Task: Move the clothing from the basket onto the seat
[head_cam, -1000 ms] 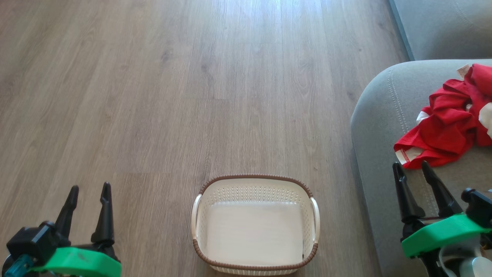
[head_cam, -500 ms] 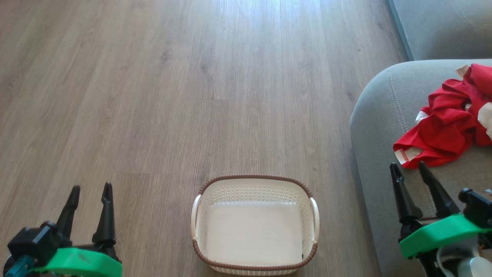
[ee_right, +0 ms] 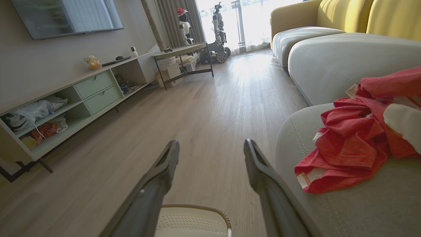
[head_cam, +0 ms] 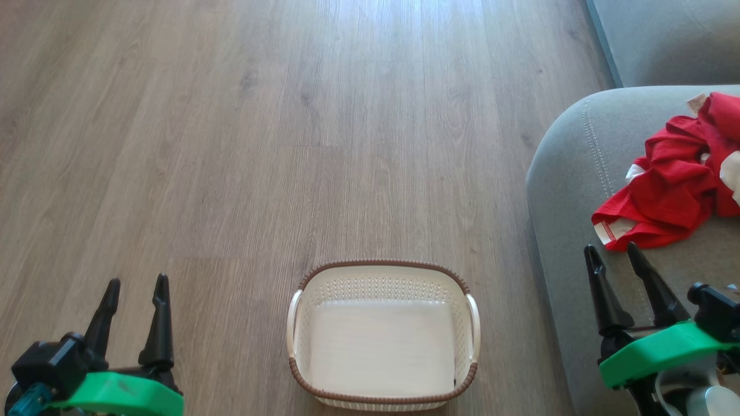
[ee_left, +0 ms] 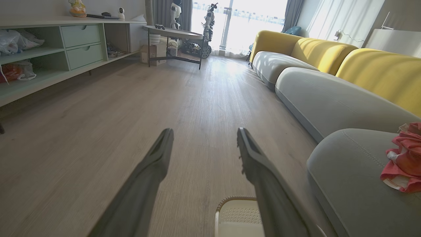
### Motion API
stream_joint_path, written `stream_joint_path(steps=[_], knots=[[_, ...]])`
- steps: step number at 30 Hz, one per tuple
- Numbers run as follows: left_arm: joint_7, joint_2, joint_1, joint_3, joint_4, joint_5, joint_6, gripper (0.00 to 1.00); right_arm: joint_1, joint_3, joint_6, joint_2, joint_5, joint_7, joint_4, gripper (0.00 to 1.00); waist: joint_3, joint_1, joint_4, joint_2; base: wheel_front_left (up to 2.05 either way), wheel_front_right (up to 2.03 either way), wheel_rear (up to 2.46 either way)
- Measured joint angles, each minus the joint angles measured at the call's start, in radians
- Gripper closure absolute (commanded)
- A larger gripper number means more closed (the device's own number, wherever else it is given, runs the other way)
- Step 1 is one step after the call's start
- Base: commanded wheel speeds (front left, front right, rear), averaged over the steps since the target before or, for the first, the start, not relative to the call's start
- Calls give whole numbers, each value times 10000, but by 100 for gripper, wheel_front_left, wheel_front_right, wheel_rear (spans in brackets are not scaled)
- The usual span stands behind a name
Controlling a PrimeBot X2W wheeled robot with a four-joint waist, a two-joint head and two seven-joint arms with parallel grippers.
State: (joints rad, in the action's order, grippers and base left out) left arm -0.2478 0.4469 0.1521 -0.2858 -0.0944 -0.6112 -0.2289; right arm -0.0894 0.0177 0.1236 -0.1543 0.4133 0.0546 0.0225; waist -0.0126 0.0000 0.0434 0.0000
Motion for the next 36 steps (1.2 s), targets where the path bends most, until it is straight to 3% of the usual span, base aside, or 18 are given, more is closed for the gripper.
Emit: stream_joint_path(steps=[20,21,28,36], knots=[[10,17,-3,-2,46,-111,13,0,4,-35,0,2,19,0,-75,0,165,0,-2,-1,0,0,0],[12,17,-3,-4,48,-184,50,100,4,-42,0,2,29,0,-81,100,172,0,-4,-1,0,0,0],[19,-612,239,-360,1012,-242,44,100,-341,-251,-12,77,92,-19,-1246,100,178,0,-11,-1,0,0,0],[240,-765,253,-249,1164,-890,251,100,-375,-232,-12,169,855,-109,-1317,100,176,0,-40,-1,0,0,0]])
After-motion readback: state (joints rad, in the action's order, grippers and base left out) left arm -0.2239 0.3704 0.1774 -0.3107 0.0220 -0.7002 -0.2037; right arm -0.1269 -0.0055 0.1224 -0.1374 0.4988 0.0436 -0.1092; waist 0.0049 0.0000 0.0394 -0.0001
